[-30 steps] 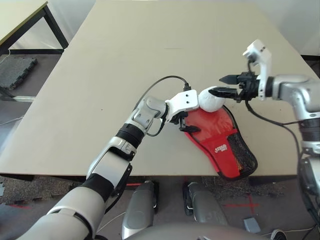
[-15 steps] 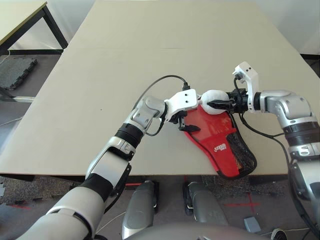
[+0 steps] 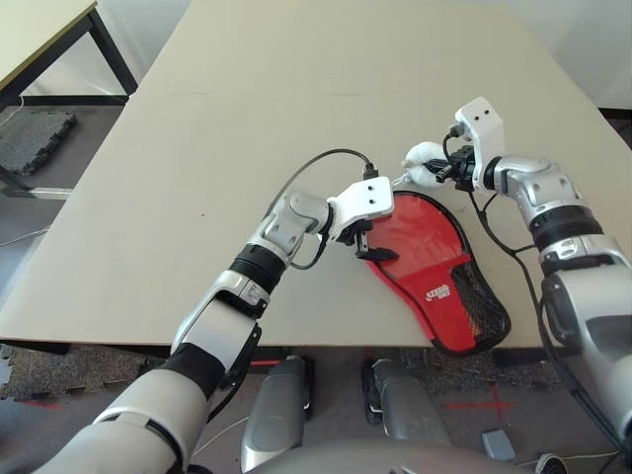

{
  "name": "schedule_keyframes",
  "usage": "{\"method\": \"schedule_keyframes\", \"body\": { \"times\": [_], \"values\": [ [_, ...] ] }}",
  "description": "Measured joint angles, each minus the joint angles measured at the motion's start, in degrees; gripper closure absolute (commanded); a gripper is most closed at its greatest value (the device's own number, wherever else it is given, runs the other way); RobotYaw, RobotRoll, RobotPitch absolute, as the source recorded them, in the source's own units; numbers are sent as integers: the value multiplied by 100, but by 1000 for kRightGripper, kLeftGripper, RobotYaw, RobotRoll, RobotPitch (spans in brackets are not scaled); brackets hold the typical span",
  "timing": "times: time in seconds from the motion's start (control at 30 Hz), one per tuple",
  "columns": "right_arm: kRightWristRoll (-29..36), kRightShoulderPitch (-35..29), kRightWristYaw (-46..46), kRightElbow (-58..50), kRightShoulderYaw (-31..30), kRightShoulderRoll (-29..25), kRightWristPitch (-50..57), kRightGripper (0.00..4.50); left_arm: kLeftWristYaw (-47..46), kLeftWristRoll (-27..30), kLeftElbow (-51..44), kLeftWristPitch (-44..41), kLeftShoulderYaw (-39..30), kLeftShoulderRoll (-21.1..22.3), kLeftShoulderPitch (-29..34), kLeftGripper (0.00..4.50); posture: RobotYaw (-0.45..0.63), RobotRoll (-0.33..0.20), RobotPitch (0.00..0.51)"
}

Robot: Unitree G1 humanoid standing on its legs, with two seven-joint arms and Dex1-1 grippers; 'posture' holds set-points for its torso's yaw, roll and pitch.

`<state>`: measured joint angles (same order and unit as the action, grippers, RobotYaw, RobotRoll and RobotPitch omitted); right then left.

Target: Store the ping-pong paddle in its case and zip it.

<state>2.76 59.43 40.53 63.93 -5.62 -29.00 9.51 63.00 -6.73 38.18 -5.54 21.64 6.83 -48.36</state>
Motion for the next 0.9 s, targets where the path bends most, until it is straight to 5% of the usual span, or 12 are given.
{"method": "schedule_keyframes", "body": {
  "times": [0.43,0.7,0.9],
  "values": [
    [-211,-182,310,412,225,-781,-246,4233,-22,0,-162,-61,88,-5,76,0,-8,0,150],
    [-77,-822,1787,-208,287,-1454,312,4234,-22,0,-136,-57,98,-5,67,0,-19,0,149],
    [292,-1924,3398,-1846,273,-2178,1334,4249,-23,-1,-95,-43,101,-29,45,0,-27,0,152]
  ]
}}
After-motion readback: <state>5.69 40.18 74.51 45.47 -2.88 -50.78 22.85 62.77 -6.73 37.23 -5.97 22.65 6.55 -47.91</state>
